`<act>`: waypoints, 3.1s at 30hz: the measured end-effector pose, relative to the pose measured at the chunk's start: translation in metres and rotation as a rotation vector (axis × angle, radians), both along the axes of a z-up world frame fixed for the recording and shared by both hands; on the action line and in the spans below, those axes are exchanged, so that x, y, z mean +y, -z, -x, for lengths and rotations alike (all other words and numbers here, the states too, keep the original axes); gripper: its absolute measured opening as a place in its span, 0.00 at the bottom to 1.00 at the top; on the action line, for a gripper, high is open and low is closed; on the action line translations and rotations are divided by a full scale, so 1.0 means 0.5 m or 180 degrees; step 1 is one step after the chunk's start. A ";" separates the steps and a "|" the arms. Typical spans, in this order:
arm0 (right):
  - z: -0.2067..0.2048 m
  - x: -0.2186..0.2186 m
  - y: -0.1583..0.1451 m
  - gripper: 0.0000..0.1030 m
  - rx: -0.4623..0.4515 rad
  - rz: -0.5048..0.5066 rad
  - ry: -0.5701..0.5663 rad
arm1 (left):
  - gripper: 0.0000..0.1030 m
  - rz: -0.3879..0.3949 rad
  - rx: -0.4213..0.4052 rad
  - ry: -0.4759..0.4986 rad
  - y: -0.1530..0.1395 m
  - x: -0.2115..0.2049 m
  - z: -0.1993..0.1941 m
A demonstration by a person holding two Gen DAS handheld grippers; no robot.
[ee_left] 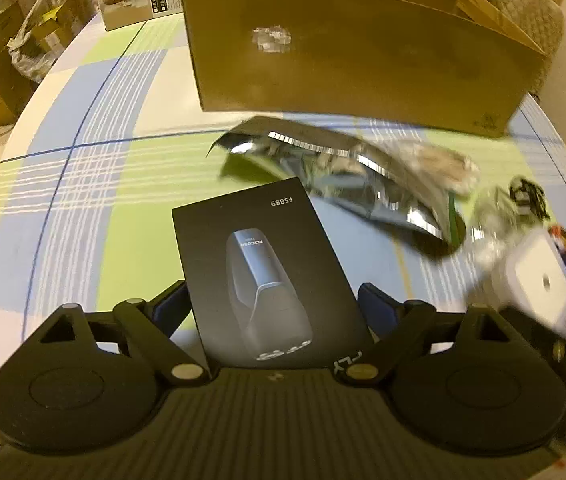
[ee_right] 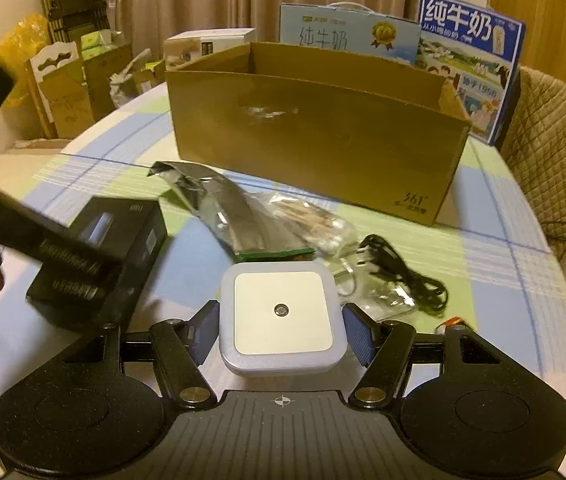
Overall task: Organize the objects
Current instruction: 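Carry the FLYCO box with left tool while right tool carries the night light over the cardboard box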
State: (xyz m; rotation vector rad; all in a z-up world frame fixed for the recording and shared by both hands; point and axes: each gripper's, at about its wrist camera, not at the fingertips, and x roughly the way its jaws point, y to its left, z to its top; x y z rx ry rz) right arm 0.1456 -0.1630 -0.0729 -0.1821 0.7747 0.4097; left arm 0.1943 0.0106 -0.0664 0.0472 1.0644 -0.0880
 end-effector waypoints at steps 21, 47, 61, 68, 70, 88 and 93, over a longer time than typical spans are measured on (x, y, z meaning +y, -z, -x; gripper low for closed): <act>0.067 -0.017 -0.055 0.61 -0.0052 -0.0070 0.0149 | 0.82 0.0193 -0.0169 0.0103 -0.067 0.015 0.125; 0.119 -0.032 -0.127 0.61 -0.0255 -0.0109 0.0222 | 0.82 0.0269 -0.0465 0.0205 -0.166 0.002 0.192; 0.117 -0.042 -0.125 0.61 -0.0251 -0.0110 0.0264 | 0.82 0.0313 -0.0476 0.0198 -0.175 0.003 0.193; 0.107 -0.049 -0.118 0.61 -0.0225 -0.0118 0.0291 | 0.82 0.0330 -0.0443 0.0216 -0.170 -0.001 0.181; 0.098 -0.053 -0.119 0.61 -0.0225 -0.0120 0.0299 | 0.82 0.0334 -0.0434 0.0227 -0.168 -0.002 0.172; -0.075 -0.066 -0.214 0.61 -0.0358 -0.0360 0.0328 | 0.82 0.0357 -0.0629 0.0404 -0.231 -0.017 0.013; -0.152 -0.063 -0.278 0.61 -0.0535 -0.0339 0.0271 | 0.82 0.0337 -0.0737 0.0470 -0.270 -0.020 -0.052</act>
